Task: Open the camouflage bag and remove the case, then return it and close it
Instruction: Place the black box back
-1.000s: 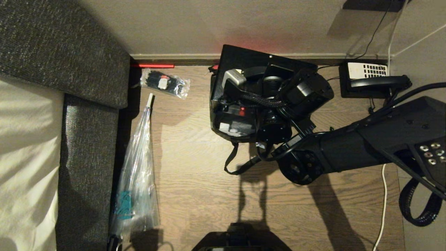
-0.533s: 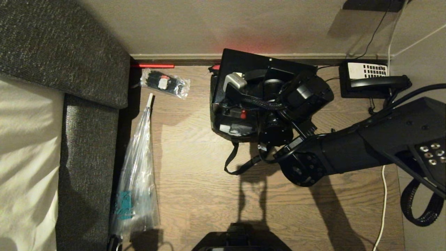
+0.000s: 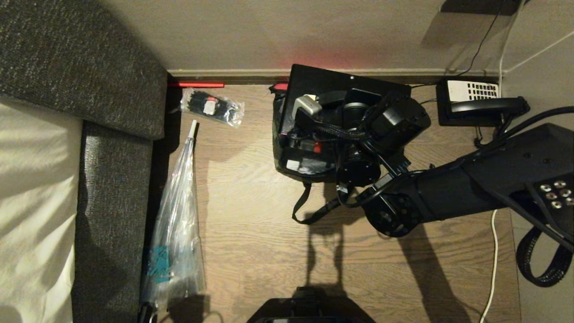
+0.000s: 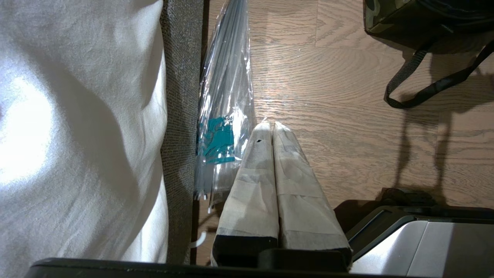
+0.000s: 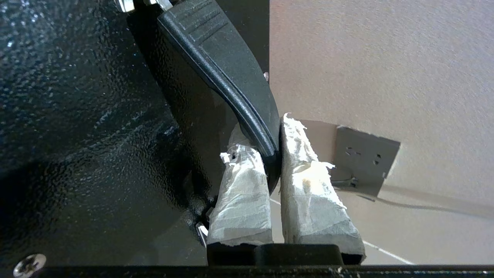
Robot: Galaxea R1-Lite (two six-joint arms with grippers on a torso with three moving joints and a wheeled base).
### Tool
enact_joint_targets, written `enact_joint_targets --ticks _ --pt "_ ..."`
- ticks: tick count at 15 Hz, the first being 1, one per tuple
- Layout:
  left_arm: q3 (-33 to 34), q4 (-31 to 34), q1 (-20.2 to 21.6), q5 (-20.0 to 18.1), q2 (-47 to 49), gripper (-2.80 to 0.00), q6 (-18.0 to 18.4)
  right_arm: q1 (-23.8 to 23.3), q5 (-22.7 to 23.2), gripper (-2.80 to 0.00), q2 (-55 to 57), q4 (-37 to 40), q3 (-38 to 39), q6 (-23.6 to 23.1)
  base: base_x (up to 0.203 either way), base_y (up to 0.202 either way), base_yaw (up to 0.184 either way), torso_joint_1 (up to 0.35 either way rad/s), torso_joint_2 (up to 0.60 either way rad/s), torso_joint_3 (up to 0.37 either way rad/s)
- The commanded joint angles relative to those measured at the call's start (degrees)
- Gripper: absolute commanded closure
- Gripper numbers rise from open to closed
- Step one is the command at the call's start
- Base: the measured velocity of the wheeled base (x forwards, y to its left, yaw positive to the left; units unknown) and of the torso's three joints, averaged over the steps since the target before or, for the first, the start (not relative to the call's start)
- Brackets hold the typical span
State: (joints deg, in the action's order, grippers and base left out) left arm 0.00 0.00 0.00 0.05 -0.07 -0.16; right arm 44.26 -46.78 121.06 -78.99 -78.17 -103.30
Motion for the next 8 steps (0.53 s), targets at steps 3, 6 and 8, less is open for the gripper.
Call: enact_joint_targets --ticks 3,6,8 --pt "0.05 0.00 0.00 0.04 0.07 0.00 -0.02 0.03 -0.33 0.00 -1.71 1.04 0.03 -0.40 0.000 0.000 0.000 0.000 0.00 0.000" --pt "0.05 -0.09 0.00 0.04 0.07 0.00 -0.02 0.03 -0.25 0.00 -2.97 1.42 0.73 -0.85 0.000 0.000 0.000 0.000 0.00 0.000" --pt "0.05 -0.04 0.00 0.04 0.07 0.00 -0.02 -0.06 -0.16 0.00 -3.08 1.74 0.82 -0.85 0.000 0.000 0.000 0.000 0.00 0.000"
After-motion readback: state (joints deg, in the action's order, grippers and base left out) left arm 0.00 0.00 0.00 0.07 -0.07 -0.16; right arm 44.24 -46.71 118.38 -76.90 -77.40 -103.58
